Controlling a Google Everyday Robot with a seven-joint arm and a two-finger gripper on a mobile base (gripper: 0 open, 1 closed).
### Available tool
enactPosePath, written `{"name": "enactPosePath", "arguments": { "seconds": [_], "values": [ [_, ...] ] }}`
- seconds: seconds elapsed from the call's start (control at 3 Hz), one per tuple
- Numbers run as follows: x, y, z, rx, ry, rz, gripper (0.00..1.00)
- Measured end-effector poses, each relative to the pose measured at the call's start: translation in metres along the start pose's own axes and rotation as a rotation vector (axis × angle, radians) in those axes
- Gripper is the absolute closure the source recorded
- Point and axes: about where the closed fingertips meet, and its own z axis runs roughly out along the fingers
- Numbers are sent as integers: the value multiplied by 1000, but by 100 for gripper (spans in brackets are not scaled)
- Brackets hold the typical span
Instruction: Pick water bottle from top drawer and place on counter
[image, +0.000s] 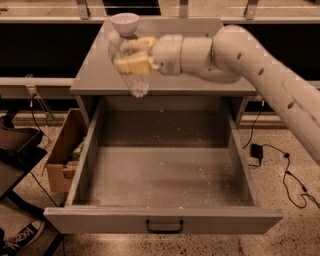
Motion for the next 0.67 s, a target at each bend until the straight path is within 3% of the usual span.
{"name": "enactPosePath", "arguments": {
  "seconds": [0.33, 0.67],
  "values": [
    [-64, -51, 9, 99, -36, -12, 100],
    [-88, -106, 15, 223, -72, 64, 100]
  ]
}}
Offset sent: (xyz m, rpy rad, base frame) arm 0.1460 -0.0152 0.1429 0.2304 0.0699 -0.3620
